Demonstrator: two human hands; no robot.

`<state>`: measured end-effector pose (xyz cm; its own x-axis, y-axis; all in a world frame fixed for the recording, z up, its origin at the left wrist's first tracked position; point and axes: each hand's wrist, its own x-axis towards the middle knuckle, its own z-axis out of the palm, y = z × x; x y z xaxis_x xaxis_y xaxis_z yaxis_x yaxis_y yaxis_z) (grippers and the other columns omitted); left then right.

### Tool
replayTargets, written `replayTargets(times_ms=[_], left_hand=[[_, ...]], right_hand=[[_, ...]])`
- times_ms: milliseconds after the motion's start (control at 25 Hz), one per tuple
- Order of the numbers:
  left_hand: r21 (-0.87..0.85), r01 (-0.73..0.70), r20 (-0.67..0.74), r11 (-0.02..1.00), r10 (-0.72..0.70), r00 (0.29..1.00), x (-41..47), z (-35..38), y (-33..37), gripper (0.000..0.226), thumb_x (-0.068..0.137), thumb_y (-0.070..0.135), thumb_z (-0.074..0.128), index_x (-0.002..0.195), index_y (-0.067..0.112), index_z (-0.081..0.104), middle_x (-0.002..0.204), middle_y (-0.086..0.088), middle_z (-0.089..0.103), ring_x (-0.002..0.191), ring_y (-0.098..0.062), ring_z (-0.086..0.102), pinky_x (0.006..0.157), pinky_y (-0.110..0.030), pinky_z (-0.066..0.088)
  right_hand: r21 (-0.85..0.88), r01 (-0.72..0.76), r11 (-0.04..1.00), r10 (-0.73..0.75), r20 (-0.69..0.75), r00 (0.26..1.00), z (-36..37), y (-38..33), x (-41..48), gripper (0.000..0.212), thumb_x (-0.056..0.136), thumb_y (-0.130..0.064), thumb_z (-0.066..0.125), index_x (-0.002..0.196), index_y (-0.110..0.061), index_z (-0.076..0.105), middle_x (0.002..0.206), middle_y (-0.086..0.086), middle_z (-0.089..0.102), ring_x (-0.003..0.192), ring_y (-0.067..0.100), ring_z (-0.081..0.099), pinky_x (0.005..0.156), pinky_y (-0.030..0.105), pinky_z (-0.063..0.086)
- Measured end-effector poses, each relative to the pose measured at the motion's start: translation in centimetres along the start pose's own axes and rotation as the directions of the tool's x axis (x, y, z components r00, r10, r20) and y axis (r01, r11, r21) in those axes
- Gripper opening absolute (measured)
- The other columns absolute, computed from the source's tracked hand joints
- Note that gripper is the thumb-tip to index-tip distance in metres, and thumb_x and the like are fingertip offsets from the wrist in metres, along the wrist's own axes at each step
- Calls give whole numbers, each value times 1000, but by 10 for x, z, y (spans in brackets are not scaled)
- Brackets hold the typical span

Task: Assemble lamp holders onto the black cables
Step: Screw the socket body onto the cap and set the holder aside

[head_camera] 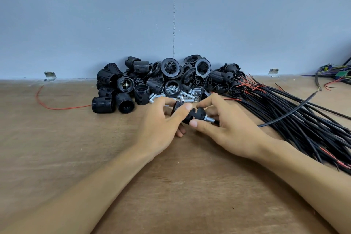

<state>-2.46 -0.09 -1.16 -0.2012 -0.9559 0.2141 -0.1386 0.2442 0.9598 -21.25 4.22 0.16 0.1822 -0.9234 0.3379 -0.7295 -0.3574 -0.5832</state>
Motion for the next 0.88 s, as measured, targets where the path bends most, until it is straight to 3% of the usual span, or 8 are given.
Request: replayTargets(times_ms=[120,280,440,560,680,800,880], left_hand=[[-86,14,32,996,-11,999,0,-2,1,26,95,37,69,110,16,65,76,-8,76,62,-27,71,64,-41,61],[-136,30,60,990,-22,998,-1,-2,4,20,95,26,71,112,15,66,87,-9,77,67,-24,73,67,-34,62],[-160,72,95,984,-57,994,-2,-3,5,40,81,18,85,115,14,63,96,-5,77,77,-23,75,71,-32,62],[-71,76,88,995,-69,994,-2,-3,5,46,74,18,91,109,18,59,96,1,77,75,-17,73,73,-32,62],[26,21,98,999,-23,995,-3,-3,3,44,76,19,89,109,27,62,99,5,75,82,-10,70,79,-29,59],[78,-39,116,996,29,993,-4,-8,3,42,76,16,88,108,32,66,101,8,75,96,-7,70,87,-25,54],[88,-64,127,994,53,991,-4,-9,4,42,76,13,87,106,34,66,101,9,75,100,-9,70,91,-29,53]], right_hand=[[-9,1,1000,-1,-19,1000,-2,-4,0,38,84,-61,62,111,-39,45,101,-14,70,85,11,64,76,43,52],[-168,3,986,-5,-6,1000,-8,-6,0,36,89,-52,65,112,-42,39,109,-11,66,78,9,60,75,40,51],[-276,56,960,-58,0,998,-9,-10,-1,37,91,-43,67,117,-34,43,103,-10,66,92,22,62,76,42,50],[-324,94,941,-104,-13,995,-8,-10,-1,38,88,-34,69,117,-36,44,110,-17,60,94,15,58,68,36,41],[-229,80,970,-89,-28,996,-5,-5,1,41,85,-28,73,114,-36,45,105,-20,60,77,6,54,67,29,40],[17,-30,999,31,-45,999,-4,-1,4,52,76,-31,85,114,-35,50,98,-16,65,75,2,59,68,15,44],[36,-44,998,45,-38,998,-6,4,5,49,70,-35,88,111,-36,62,91,-13,66,75,1,56,67,13,43]])
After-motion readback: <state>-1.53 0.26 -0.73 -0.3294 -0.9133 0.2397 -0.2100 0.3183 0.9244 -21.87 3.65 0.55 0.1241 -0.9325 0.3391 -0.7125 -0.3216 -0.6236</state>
